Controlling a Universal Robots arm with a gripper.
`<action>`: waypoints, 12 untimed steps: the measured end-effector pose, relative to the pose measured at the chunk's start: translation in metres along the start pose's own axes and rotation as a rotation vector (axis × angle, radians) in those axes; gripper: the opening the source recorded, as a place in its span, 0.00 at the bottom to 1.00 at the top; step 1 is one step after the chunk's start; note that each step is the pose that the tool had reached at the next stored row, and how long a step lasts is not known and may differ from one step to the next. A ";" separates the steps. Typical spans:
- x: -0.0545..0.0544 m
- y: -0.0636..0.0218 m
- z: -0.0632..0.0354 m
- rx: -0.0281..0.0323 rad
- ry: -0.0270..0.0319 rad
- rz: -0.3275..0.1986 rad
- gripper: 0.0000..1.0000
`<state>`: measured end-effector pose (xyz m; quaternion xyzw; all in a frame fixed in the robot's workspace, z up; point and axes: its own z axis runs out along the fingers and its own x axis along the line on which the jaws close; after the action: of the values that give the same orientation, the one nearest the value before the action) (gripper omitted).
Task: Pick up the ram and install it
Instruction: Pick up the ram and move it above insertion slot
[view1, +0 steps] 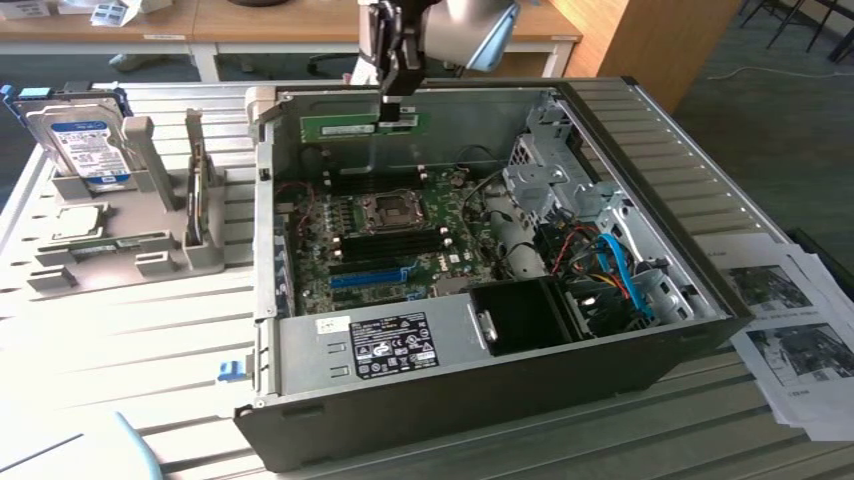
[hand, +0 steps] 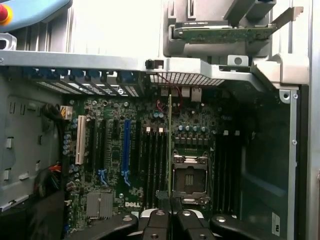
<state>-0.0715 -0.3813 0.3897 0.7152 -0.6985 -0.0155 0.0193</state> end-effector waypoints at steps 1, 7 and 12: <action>0.000 -0.0024 -0.0001 0.0000 0.0001 0.000 0.11; 0.000 -0.0150 -0.0008 -0.0001 0.0001 0.000 0.11; 0.001 -0.0228 -0.0011 0.0000 -0.0001 0.000 0.11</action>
<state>-0.0487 -0.3813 0.3896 0.7152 -0.6984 -0.0155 0.0193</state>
